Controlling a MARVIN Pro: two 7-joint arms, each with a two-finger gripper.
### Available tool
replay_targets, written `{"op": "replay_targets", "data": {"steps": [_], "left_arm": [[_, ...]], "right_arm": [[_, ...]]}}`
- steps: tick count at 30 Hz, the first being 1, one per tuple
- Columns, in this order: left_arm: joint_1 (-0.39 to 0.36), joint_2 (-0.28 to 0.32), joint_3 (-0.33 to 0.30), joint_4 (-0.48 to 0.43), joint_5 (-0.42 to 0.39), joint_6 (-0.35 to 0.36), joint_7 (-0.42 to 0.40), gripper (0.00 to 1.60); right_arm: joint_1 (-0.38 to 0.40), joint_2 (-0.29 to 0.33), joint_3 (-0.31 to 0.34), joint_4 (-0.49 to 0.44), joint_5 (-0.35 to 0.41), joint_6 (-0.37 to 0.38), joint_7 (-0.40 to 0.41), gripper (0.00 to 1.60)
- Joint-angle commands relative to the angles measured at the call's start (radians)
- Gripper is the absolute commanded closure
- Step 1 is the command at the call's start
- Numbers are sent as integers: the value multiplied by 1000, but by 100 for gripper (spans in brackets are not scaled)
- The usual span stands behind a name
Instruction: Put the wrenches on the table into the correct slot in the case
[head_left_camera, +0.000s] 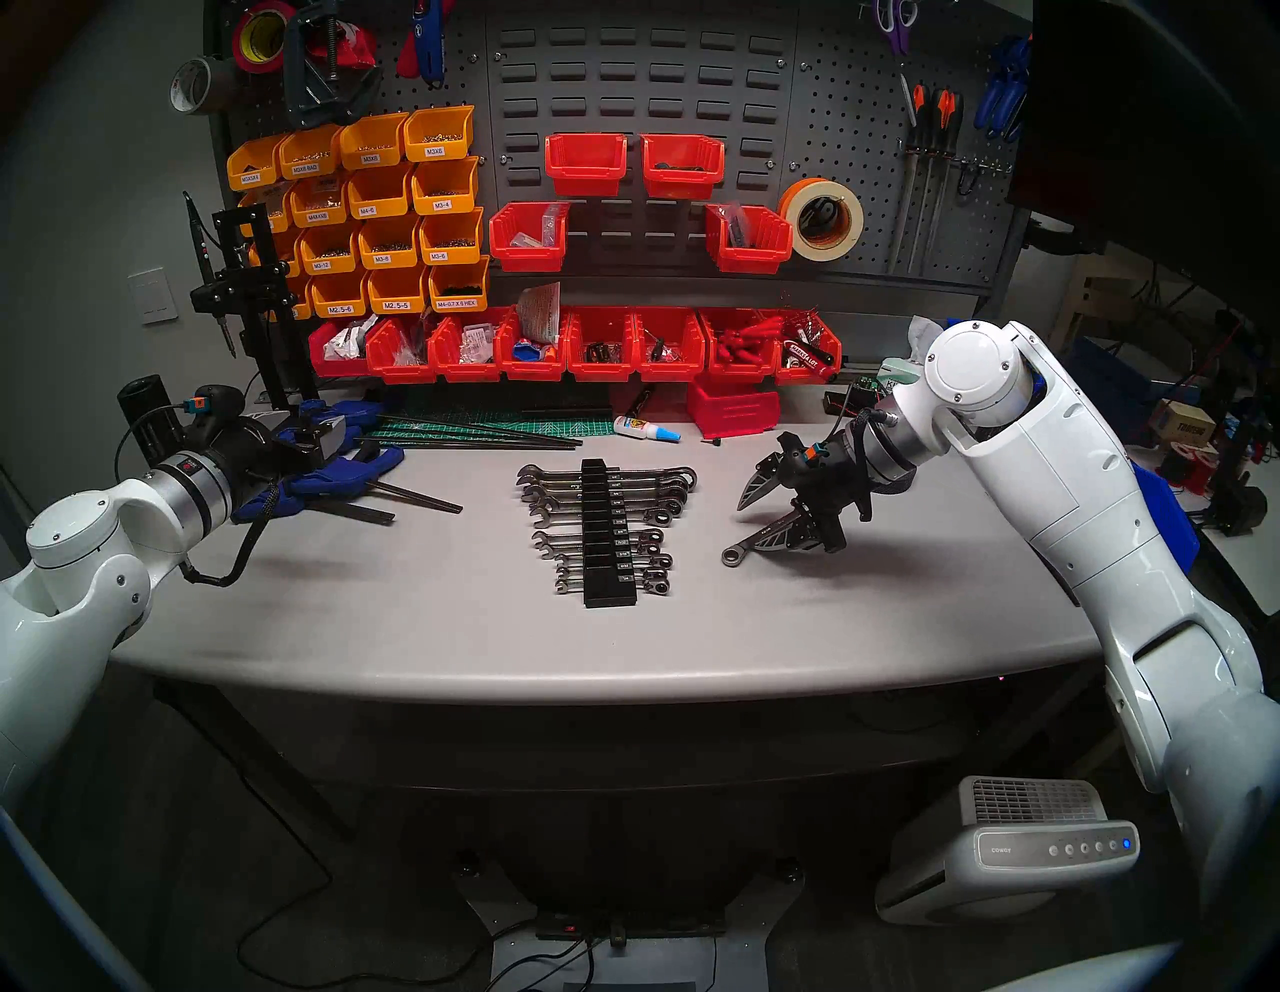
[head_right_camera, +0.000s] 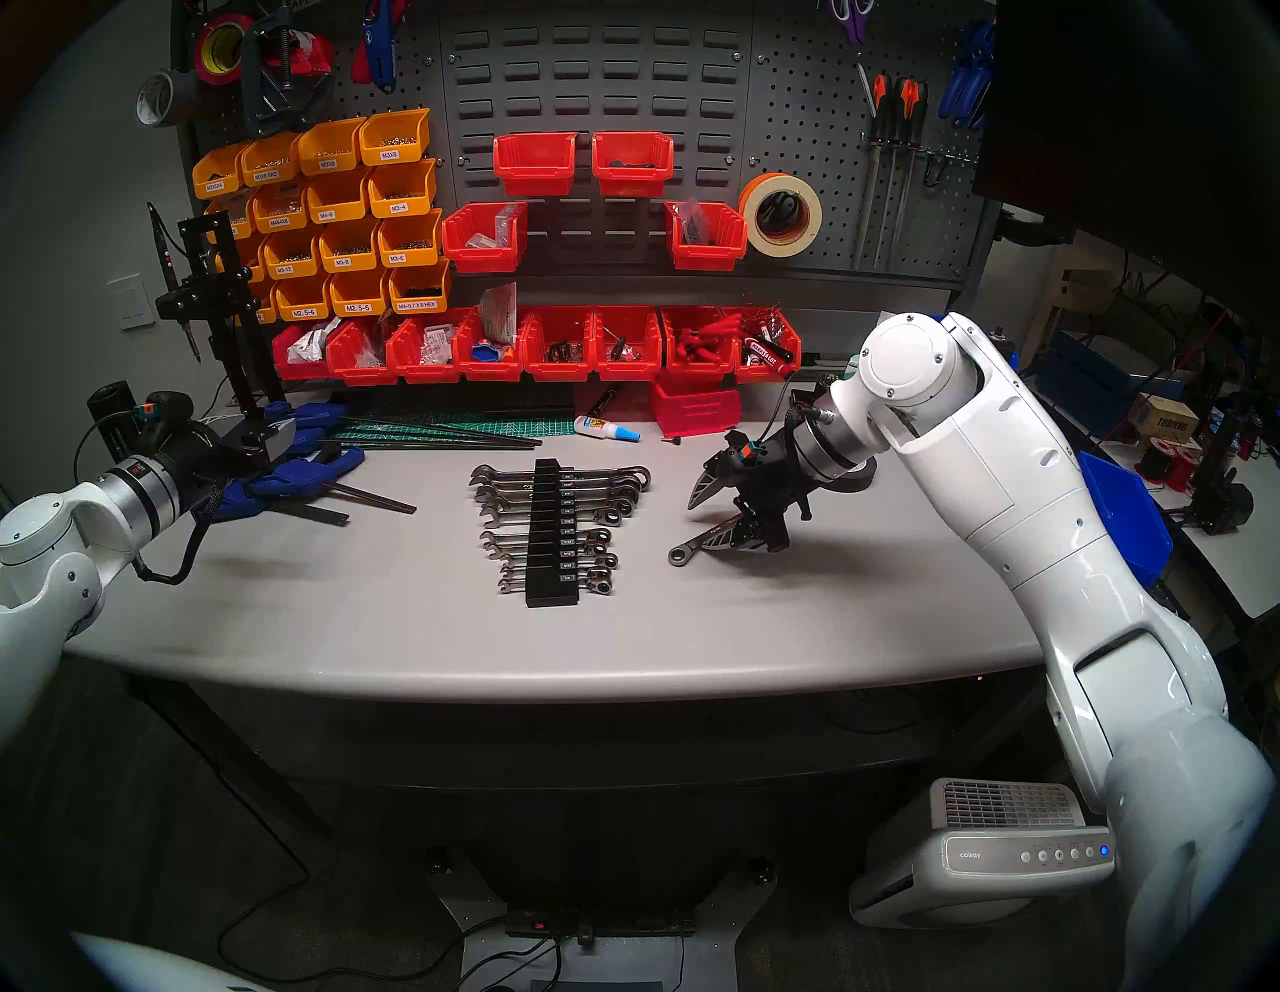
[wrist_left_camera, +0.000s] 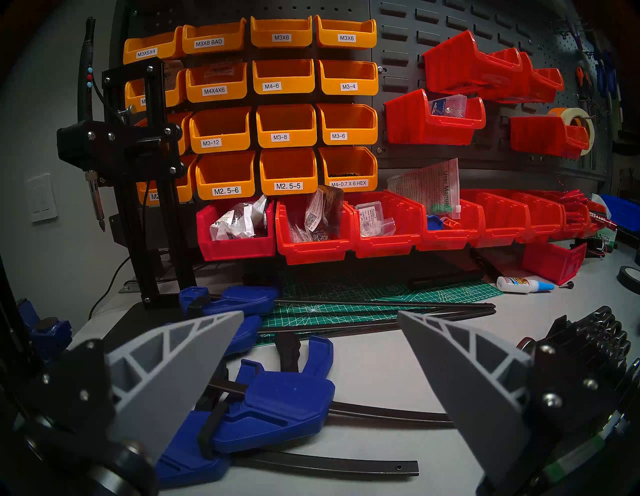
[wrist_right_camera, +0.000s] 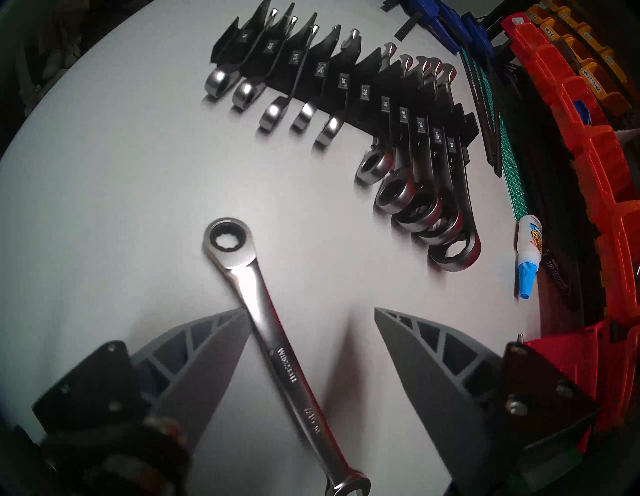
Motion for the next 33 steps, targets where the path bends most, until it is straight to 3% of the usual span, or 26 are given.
{"op": "replay_targets", "data": {"steps": [1, 6, 7, 8, 9, 10, 12, 15, 16, 27, 33], "left_arm": [[-23, 4, -26, -7, 0, -13, 0, 0], [-23, 4, -26, -7, 0, -14, 0, 0], [-23, 4, -26, -7, 0, -14, 0, 0], [-23, 4, -26, -7, 0, -14, 0, 0], [-23, 4, -27, -7, 0, -14, 0, 0], [-23, 4, -27, -7, 1, -14, 0, 0], [-23, 3, -27, -7, 1, -15, 0, 0], [-23, 3, -27, -7, 1, -15, 0, 0], [-23, 3, -27, -7, 1, -15, 0, 0], [-23, 2, -28, -7, 1, -17, -2, 0], [-23, 2, -28, -7, 1, -17, -2, 0]], "right_arm": [[112, -43, -58, 54, 3, -7, -4, 87], [172, -39, -136, 105, 30, -14, -4, 88], [159, -41, -125, 99, 30, -16, -4, 88], [194, -36, -168, 119, 44, -19, -4, 88], [177, -38, -152, 111, 43, -21, -4, 88], [212, -34, -195, 133, 61, -23, -4, 89], [217, -33, -206, 136, 69, -29, -4, 105], [250, -27, -255, 156, 95, -36, -4, 151], [257, -24, -269, 160, 100, -42, -4, 159], [348, 13, -422, 194, 256, -65, -4, 160], [312, 42, -361, 144, 378, -25, -4, 160]]}}
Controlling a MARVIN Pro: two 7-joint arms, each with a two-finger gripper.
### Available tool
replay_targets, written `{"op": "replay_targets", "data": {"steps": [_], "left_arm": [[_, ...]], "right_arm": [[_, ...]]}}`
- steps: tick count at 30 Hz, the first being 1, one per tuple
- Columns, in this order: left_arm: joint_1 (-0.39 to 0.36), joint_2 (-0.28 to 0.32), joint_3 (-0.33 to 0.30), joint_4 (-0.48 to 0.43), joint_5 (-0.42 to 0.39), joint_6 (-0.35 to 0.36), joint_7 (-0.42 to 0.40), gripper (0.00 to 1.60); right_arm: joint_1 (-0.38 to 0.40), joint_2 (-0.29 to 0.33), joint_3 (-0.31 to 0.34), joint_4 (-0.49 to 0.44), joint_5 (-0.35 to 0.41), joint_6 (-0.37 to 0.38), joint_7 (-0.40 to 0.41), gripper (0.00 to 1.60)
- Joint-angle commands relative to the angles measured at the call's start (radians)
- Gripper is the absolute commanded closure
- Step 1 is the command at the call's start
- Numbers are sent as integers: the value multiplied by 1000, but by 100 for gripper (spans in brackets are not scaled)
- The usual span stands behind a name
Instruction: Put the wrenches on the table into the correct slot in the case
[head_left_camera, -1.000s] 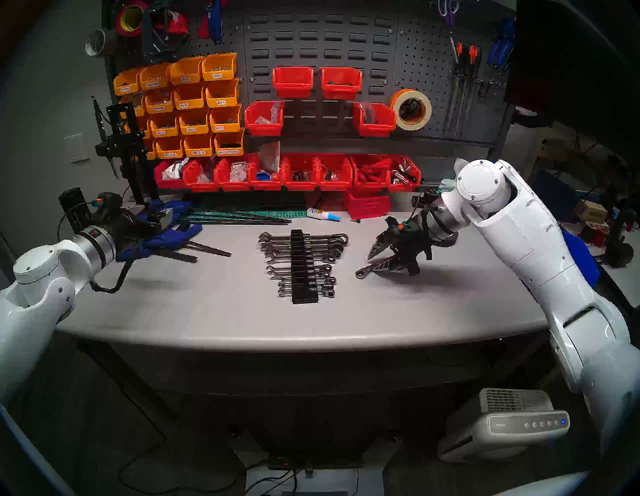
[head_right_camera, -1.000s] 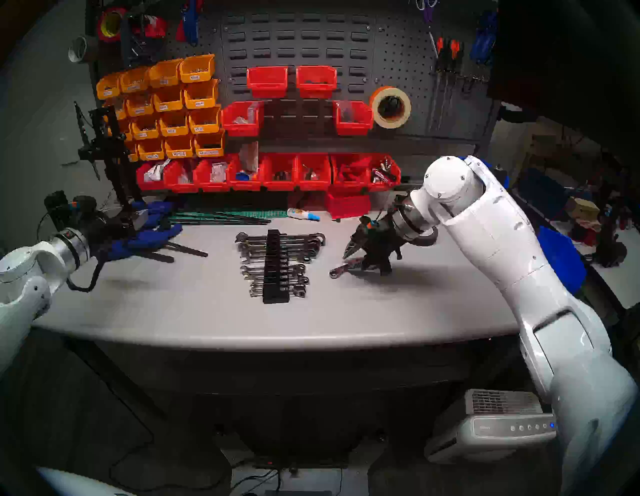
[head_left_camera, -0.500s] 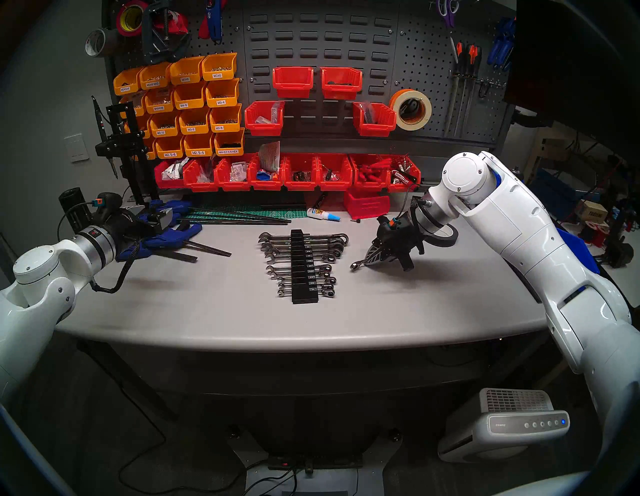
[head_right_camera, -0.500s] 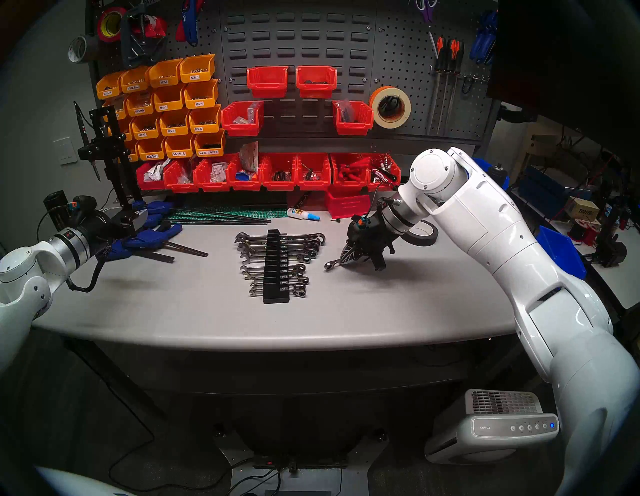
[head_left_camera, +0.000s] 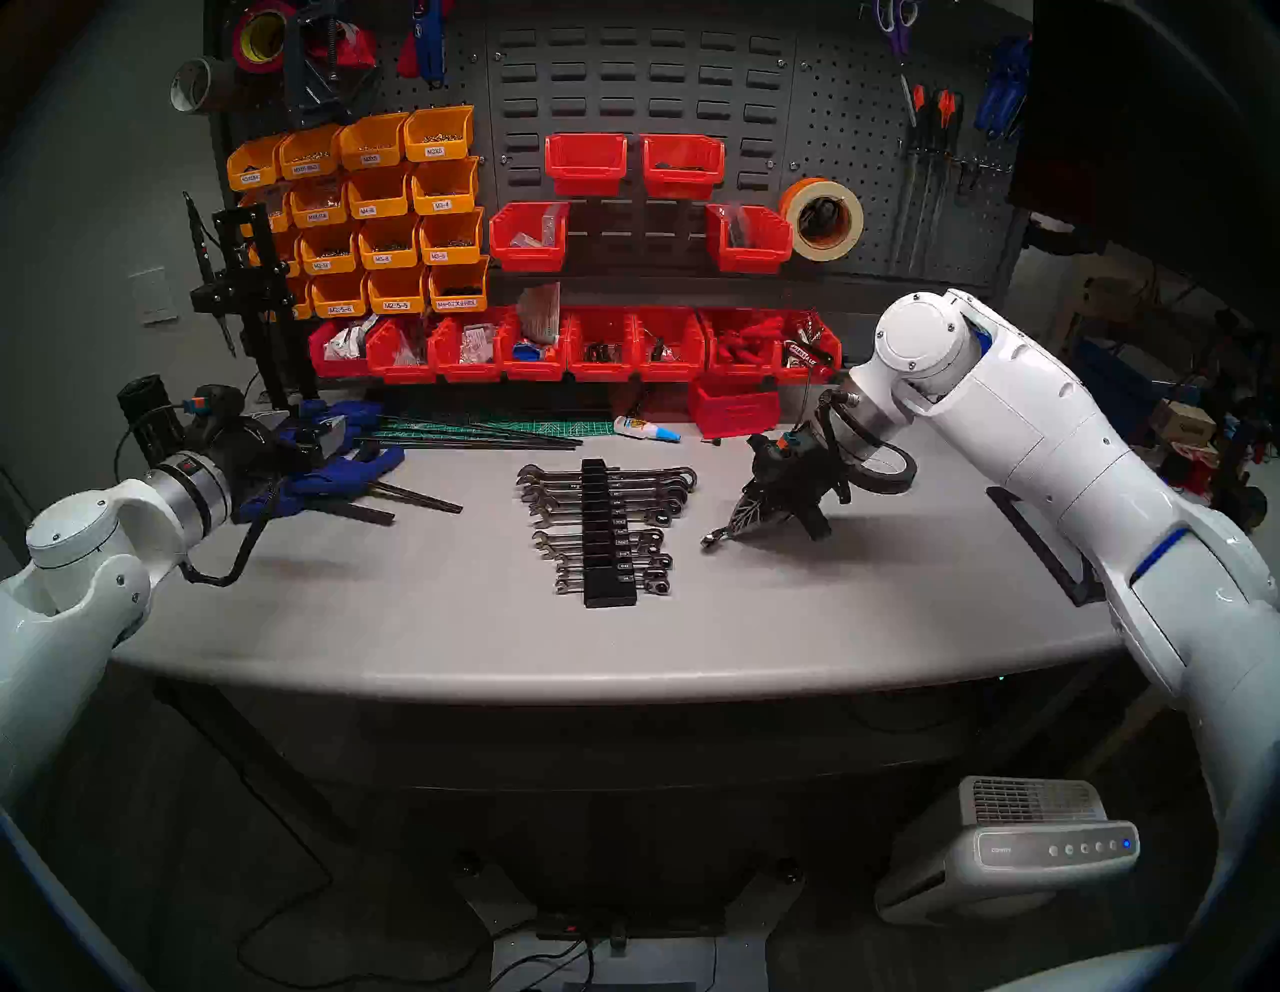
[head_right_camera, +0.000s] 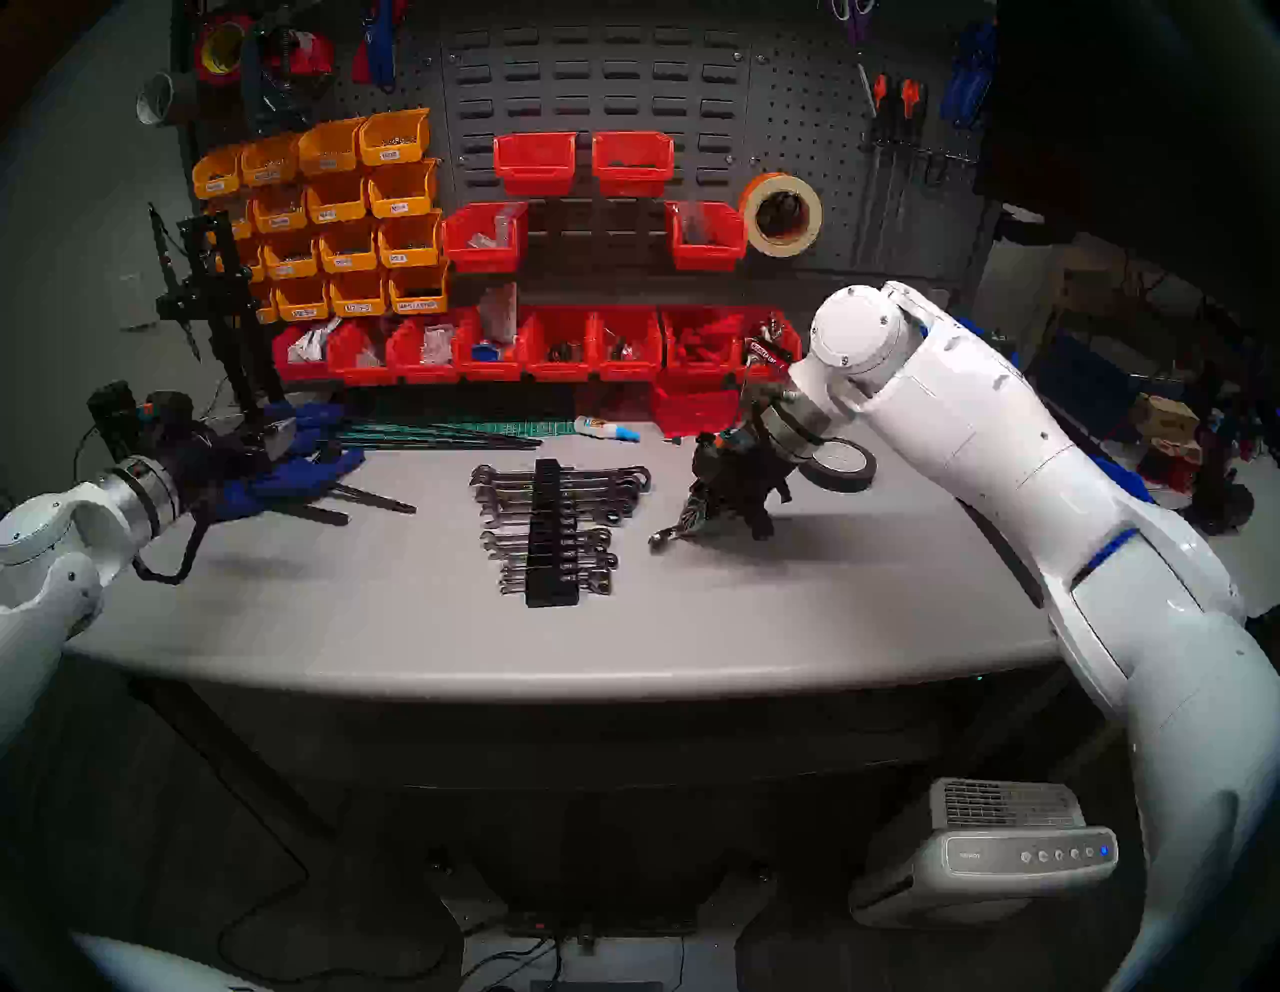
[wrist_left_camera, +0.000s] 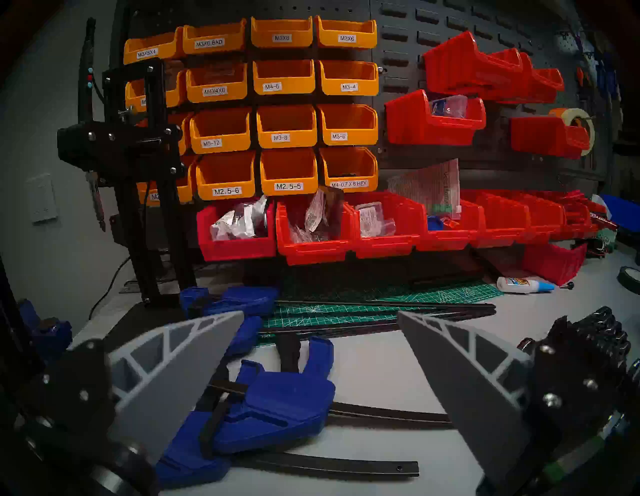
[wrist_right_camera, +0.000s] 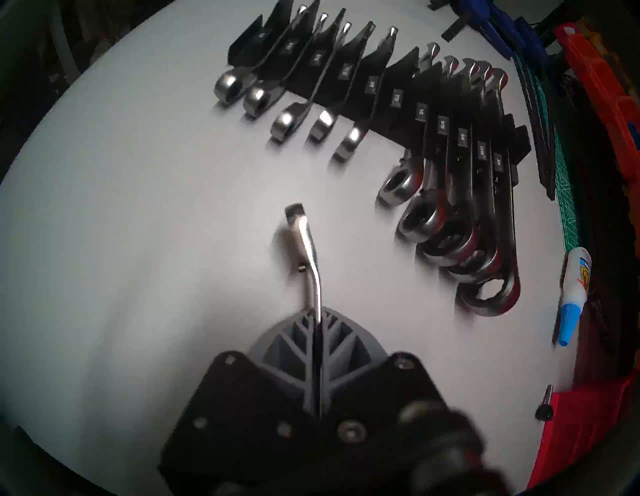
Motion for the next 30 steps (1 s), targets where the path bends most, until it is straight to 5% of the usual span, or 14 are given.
{"op": "replay_targets", "data": {"steps": [1, 11, 30], "left_arm": [[-23, 3, -27, -7, 1, -16, -1, 0], [-23, 3, -27, -7, 1, -17, -2, 0], [-23, 2, -28, -7, 2, -17, -2, 0]], "right_arm": [[15, 45, 50, -60, 133, 52, -2, 160], [-35, 144, 106, -168, 216, 121, -16, 160], [-208, 189, 287, -296, 395, 109, -314, 160]]}}
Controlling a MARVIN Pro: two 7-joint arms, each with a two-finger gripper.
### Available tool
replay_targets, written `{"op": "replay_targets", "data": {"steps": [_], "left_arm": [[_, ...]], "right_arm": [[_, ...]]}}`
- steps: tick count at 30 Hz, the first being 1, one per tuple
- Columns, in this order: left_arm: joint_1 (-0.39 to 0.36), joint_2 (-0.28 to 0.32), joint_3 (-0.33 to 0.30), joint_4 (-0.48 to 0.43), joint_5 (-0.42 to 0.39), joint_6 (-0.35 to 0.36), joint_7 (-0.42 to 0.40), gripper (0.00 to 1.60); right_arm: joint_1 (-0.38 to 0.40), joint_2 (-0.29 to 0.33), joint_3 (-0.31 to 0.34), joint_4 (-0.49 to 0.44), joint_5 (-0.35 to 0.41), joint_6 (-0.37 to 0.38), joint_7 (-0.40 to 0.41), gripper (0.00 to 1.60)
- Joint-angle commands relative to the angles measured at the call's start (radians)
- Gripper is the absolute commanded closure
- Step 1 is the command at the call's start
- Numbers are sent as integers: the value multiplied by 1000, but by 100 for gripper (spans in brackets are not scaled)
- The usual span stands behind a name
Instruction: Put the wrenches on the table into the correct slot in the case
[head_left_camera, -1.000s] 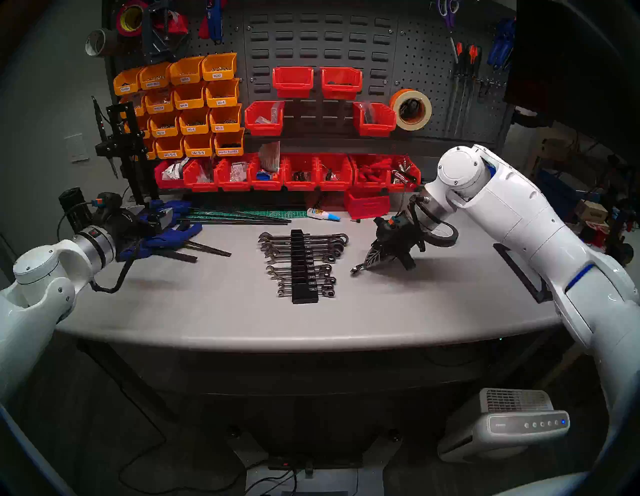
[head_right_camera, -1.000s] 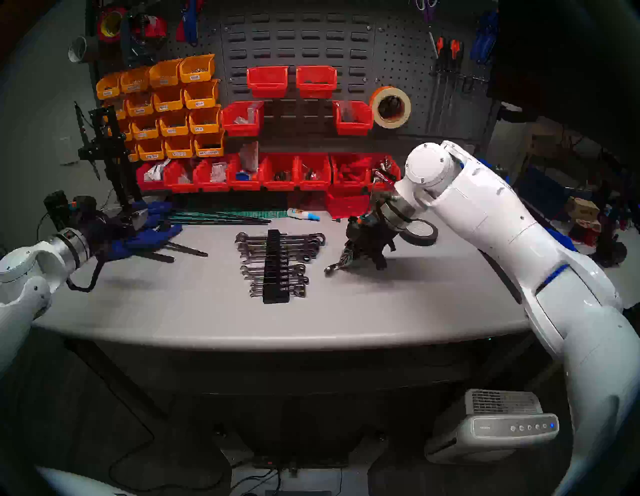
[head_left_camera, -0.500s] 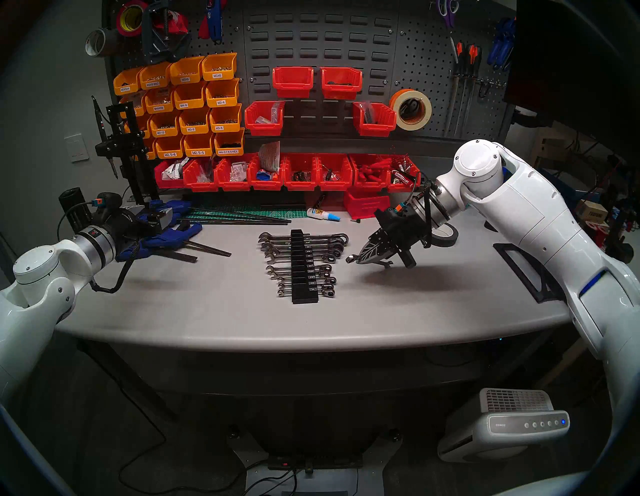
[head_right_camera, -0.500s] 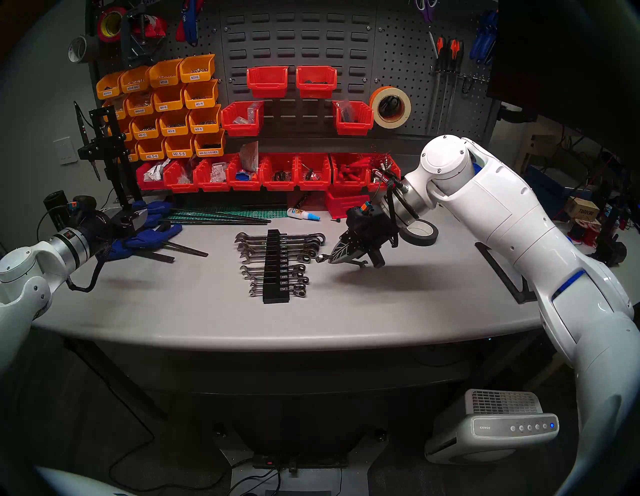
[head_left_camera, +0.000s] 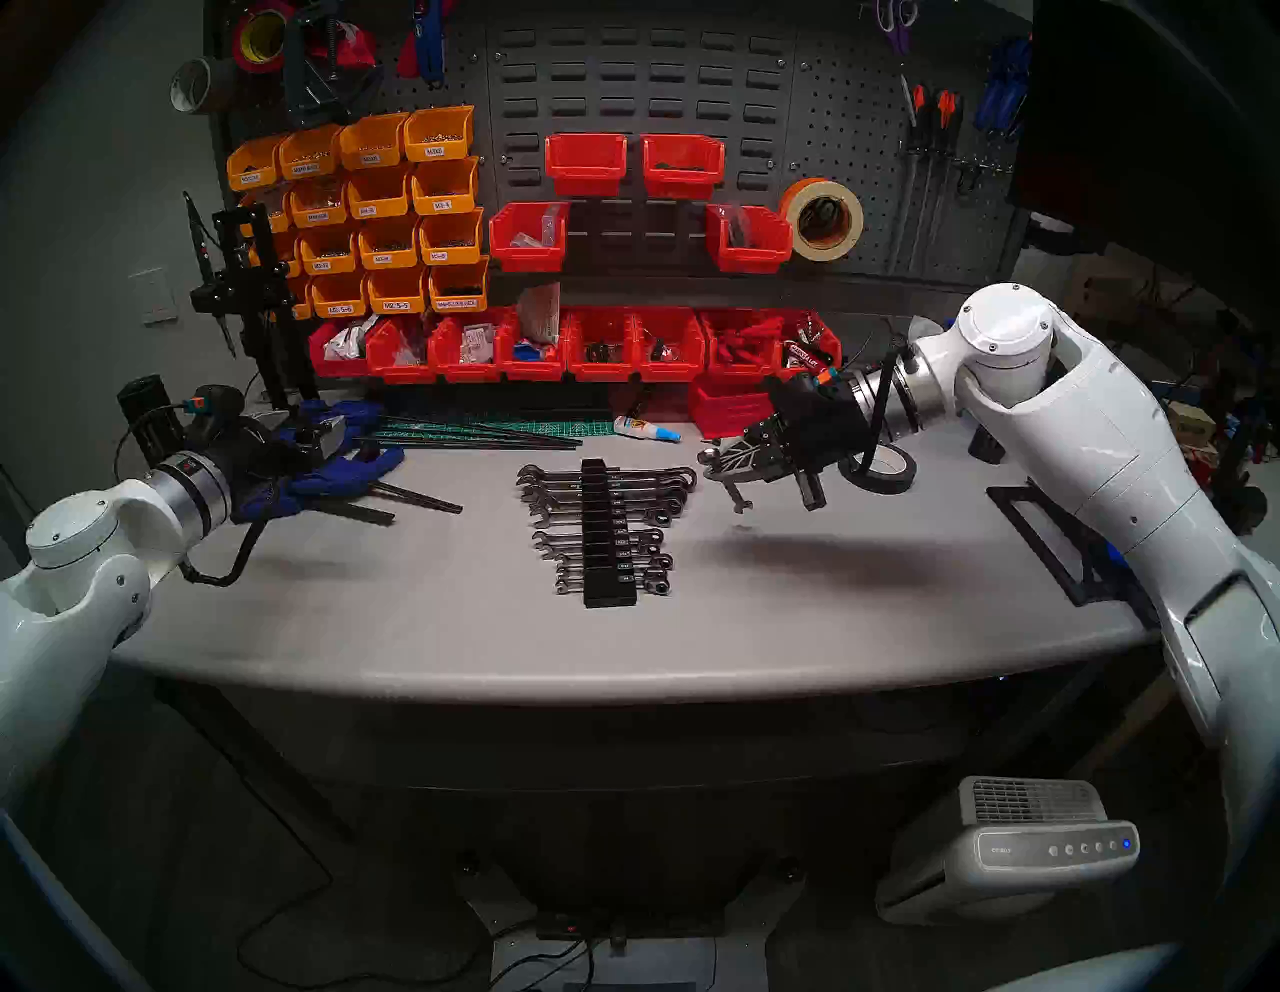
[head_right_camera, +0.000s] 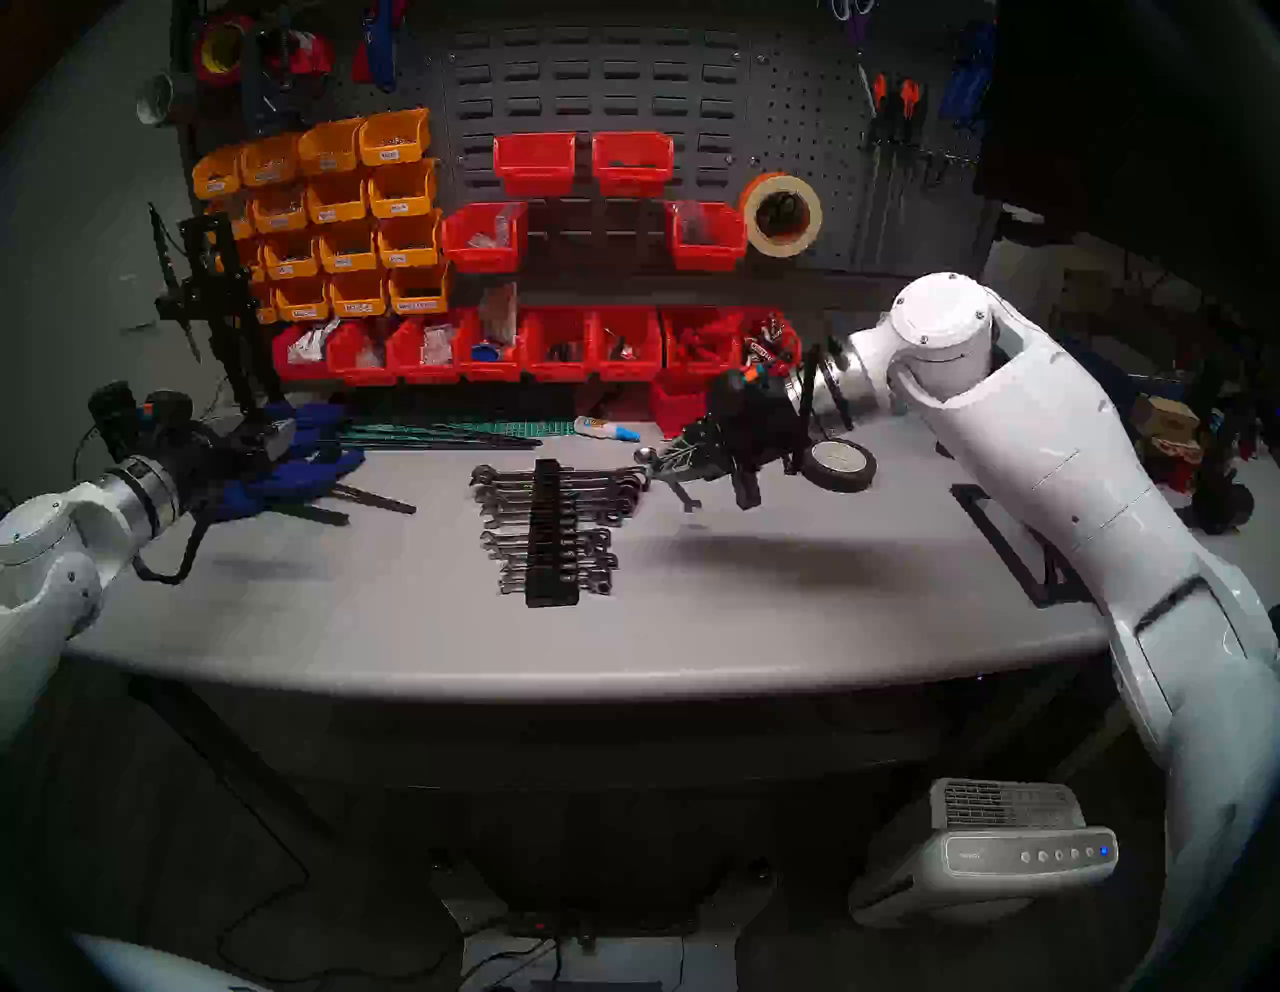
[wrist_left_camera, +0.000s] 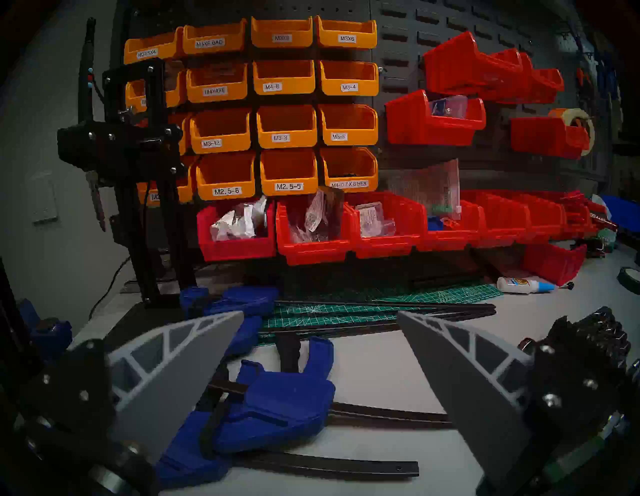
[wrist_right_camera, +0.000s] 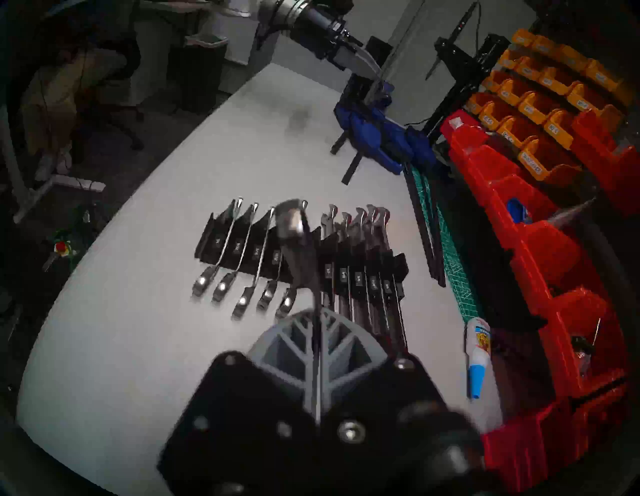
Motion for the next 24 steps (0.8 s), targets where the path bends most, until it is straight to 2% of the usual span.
{"op": "replay_targets", "data": {"steps": [1, 3, 9, 18, 24], "left_arm": [[-23, 3, -28, -7, 1, -17, -2, 0], [-23, 3, -27, -7, 1, -17, -2, 0], [-23, 3, -27, -7, 1, -17, -2, 0], [-23, 3, -27, -7, 1, -16, -2, 0], [-23, 2, -28, -7, 2, -17, -2, 0]], "right_arm": [[-38, 17, 72, -41, 66, -9, -91, 160], [-59, -1, 101, -41, 124, -6, -120, 160], [-65, -16, 115, -47, 147, -17, -147, 160], [-55, -88, 133, -34, 212, 1, -179, 160], [-82, -76, 149, -37, 225, -1, -220, 160]]}}
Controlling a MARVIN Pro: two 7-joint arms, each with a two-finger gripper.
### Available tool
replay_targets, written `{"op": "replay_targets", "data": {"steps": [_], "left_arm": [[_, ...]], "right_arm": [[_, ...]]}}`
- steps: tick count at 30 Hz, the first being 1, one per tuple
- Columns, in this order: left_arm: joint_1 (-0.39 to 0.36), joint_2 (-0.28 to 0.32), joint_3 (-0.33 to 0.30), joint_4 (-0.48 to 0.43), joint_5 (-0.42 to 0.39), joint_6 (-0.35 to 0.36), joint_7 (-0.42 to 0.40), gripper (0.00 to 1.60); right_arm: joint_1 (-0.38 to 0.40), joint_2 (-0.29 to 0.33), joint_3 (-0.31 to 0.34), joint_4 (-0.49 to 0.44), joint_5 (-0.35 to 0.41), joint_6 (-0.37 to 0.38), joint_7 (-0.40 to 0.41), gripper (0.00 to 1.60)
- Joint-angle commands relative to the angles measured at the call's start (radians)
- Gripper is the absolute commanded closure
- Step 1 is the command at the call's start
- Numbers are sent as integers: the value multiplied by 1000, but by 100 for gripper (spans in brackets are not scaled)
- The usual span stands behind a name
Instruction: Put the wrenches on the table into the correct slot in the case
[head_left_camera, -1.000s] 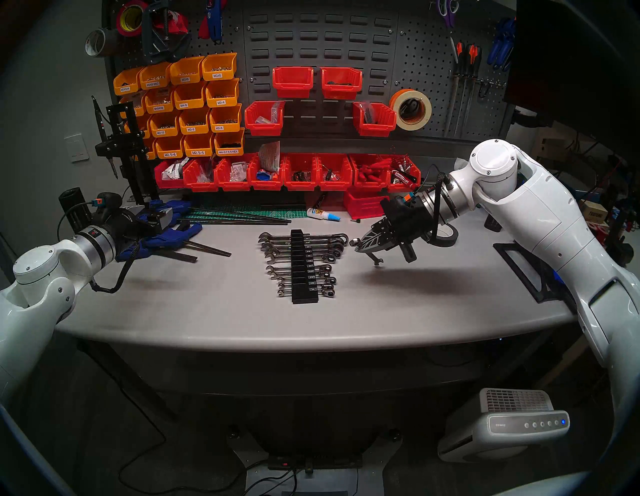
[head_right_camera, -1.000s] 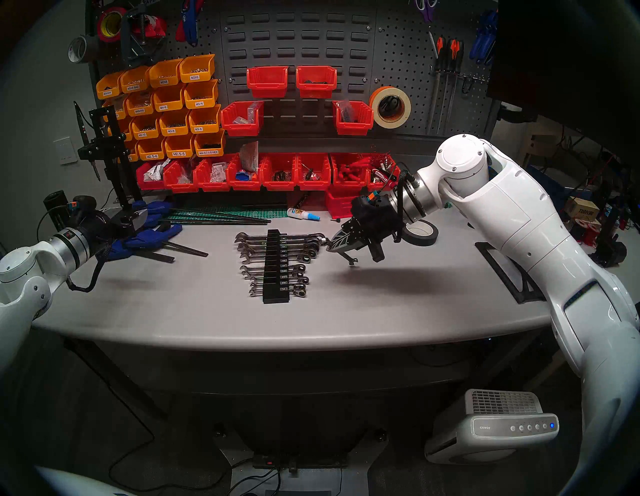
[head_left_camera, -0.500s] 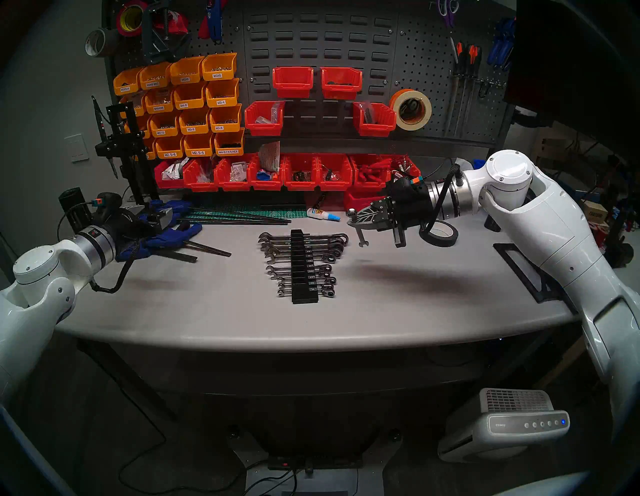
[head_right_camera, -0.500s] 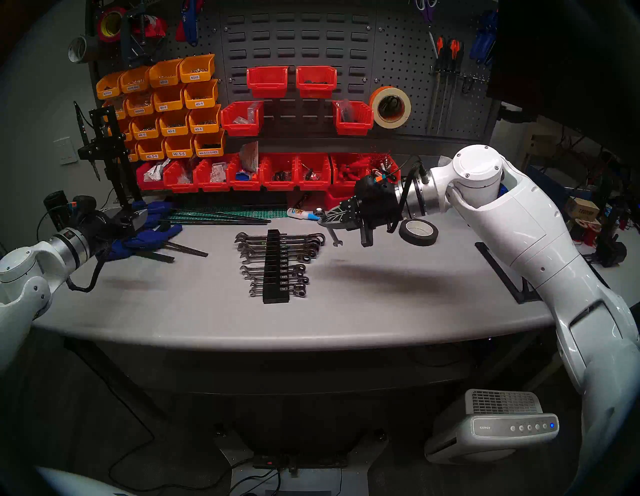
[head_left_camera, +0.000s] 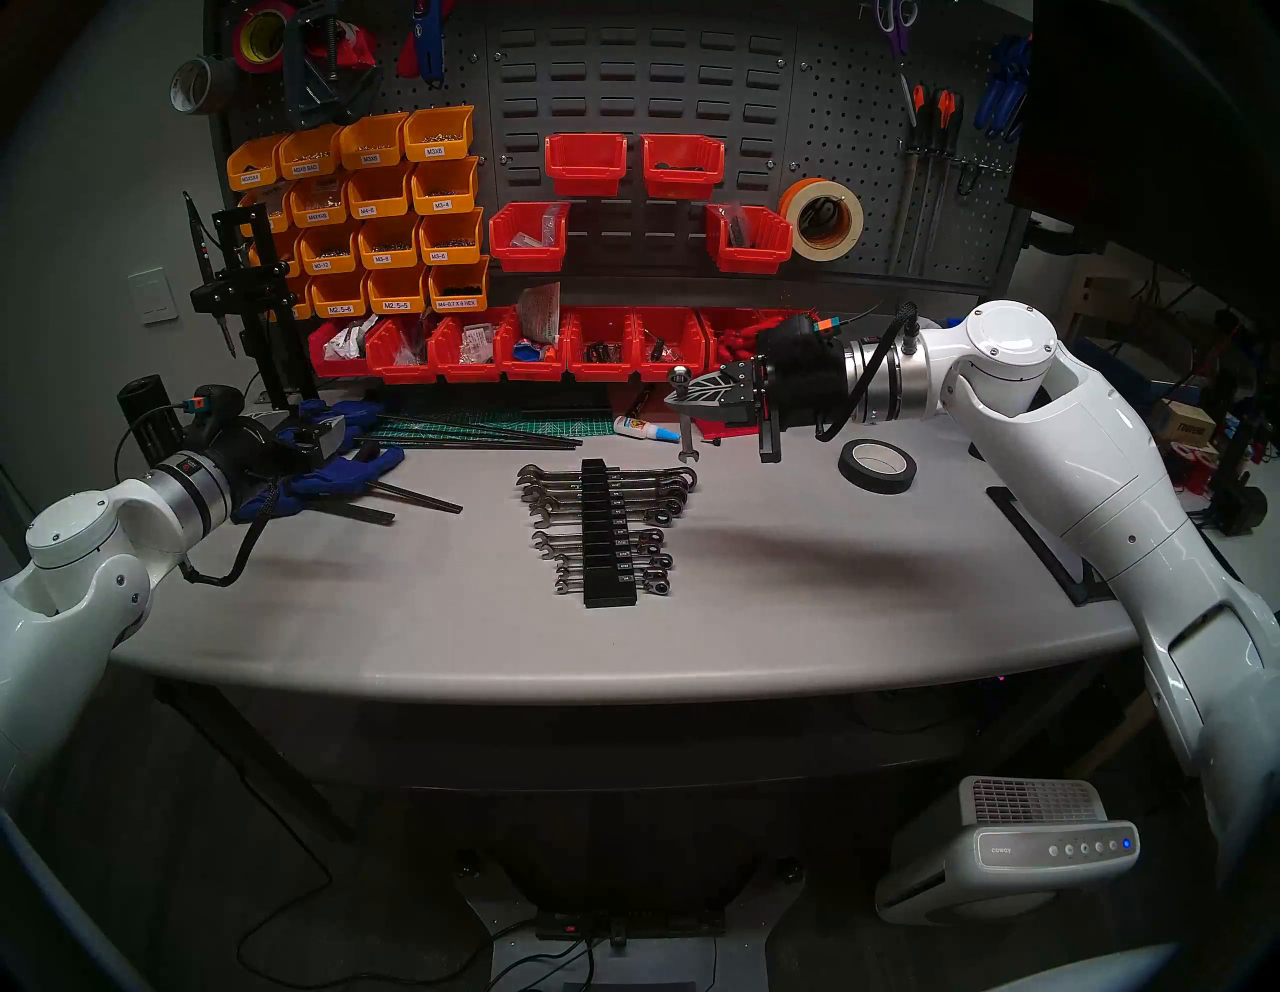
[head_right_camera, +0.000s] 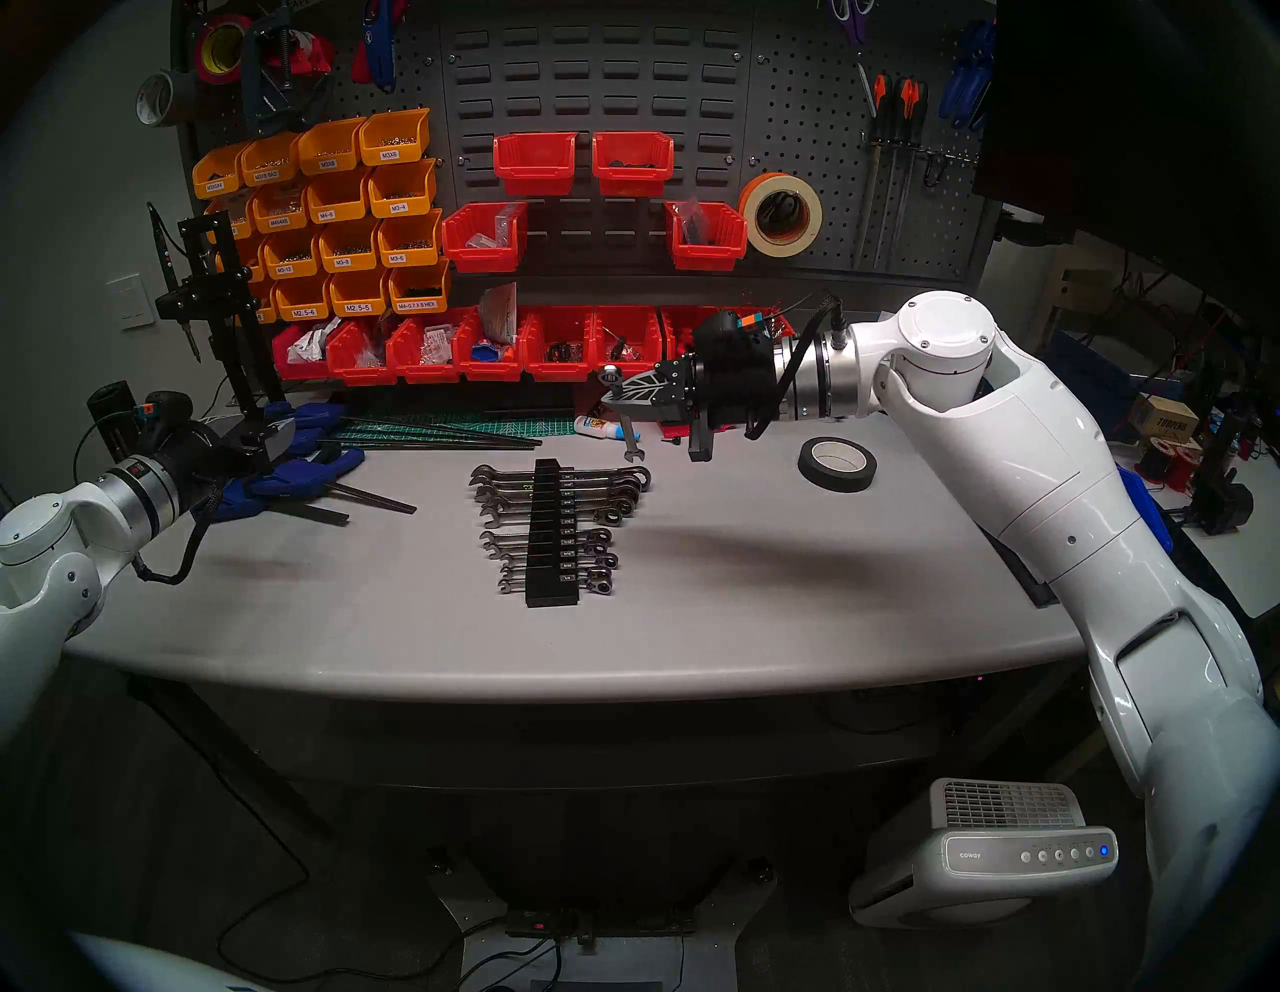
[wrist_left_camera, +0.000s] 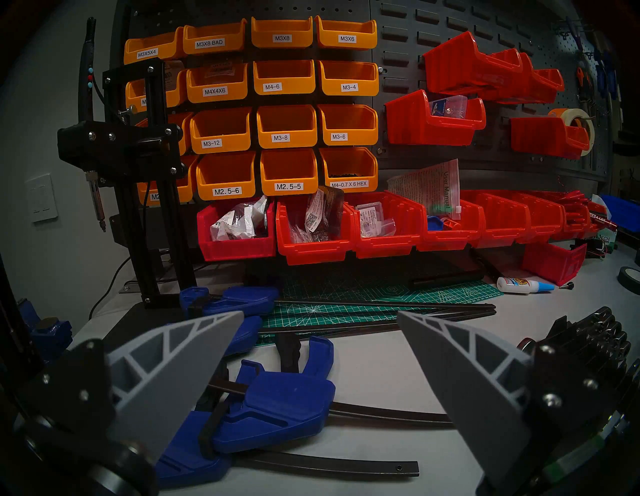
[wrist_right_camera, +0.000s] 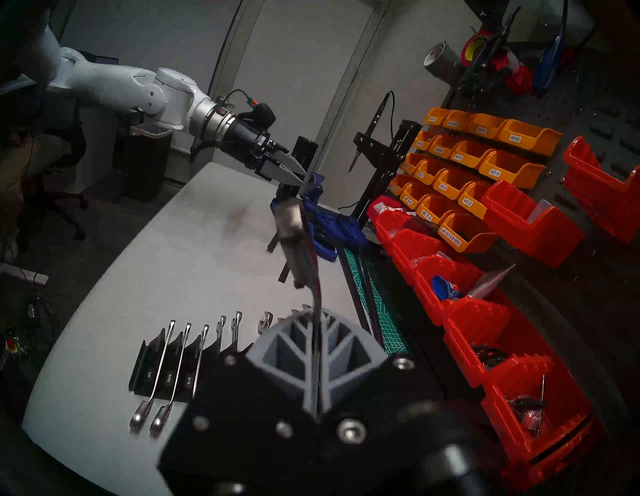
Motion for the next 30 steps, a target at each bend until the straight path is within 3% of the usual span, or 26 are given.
{"op": "replay_targets", "data": {"steps": [1, 24, 30], "left_arm": [[-23, 3, -28, -7, 2, -18, -2, 0], [-43, 14, -11, -1, 9, -26, 16, 0], [-28, 31, -13, -23, -8, -8, -55, 0]], "right_arm": [[-6, -2, 55, -10, 44, -4, -58, 160], [-129, 37, 119, -77, 107, -74, -122, 160], [-143, 25, 125, -74, 120, -91, -128, 160]]}}
